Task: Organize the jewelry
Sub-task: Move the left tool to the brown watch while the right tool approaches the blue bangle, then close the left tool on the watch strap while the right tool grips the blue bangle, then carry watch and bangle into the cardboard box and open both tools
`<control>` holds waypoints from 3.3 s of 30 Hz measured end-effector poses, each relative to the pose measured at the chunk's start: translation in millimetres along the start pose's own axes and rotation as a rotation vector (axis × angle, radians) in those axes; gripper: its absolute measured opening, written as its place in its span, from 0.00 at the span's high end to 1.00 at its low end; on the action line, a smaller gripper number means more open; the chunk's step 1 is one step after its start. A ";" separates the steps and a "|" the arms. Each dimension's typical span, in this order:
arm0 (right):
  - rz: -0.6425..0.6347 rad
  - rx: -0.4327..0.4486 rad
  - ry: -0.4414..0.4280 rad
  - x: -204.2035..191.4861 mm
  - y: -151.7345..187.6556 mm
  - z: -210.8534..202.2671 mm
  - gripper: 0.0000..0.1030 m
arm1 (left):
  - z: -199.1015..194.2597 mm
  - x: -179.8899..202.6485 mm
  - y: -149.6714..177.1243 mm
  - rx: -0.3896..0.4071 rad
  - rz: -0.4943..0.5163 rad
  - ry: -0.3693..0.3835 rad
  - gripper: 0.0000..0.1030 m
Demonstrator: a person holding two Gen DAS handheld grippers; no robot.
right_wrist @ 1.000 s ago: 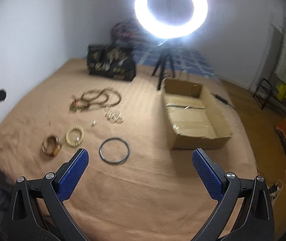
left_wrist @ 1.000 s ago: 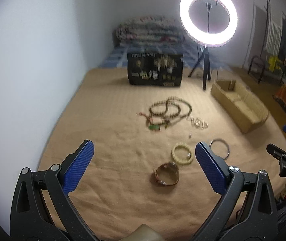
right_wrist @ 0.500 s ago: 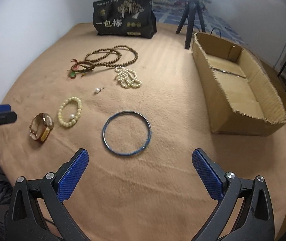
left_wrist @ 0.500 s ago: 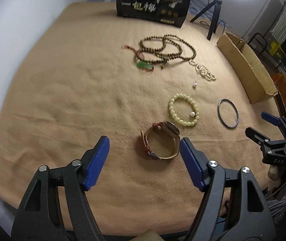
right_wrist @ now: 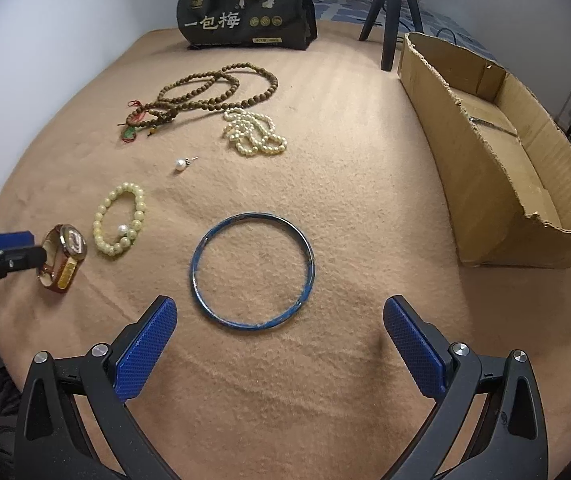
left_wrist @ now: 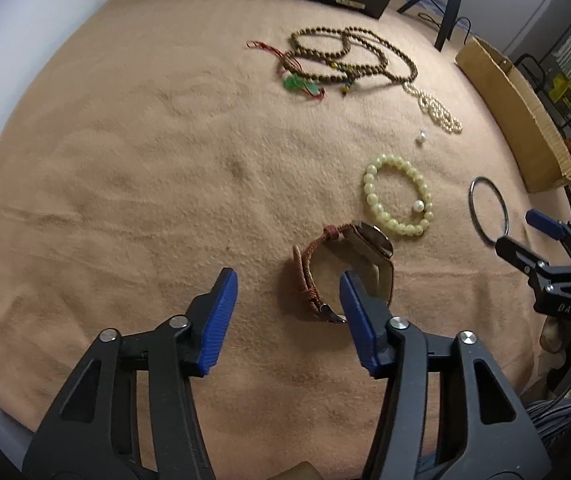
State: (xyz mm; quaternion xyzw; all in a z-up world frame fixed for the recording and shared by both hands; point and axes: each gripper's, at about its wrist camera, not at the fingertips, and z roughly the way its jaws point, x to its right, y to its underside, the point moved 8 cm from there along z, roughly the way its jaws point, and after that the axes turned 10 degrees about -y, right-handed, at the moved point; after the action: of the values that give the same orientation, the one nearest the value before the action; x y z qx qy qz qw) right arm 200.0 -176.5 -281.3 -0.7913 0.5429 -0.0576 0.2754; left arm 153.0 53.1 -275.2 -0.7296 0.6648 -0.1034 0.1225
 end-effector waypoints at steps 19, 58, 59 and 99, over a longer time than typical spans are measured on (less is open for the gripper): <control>-0.036 -0.044 0.025 -3.1 -9.7 24.0 0.09 | 9.2 11.8 -0.8 -0.025 0.023 0.000 0.88; -0.081 0.141 0.003 -8.8 -43.5 -63.2 0.30 | -63.9 52.6 -55.1 0.176 0.016 0.057 0.93; -0.079 0.150 0.010 -4.8 -46.8 -68.2 0.30 | -67.7 59.1 -60.1 0.185 0.021 0.066 0.93; 0.149 0.203 0.175 193.2 -79.9 -81.9 0.30 | -37.1 287.1 -210.5 0.238 0.077 0.265 0.93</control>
State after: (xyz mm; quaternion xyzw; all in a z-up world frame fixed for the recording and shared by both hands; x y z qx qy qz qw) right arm 312.2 -358.5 -212.7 -0.7088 0.6134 -0.1606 0.3091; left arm 367.4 -216.2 -176.9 -0.6640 0.6858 -0.2716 0.1231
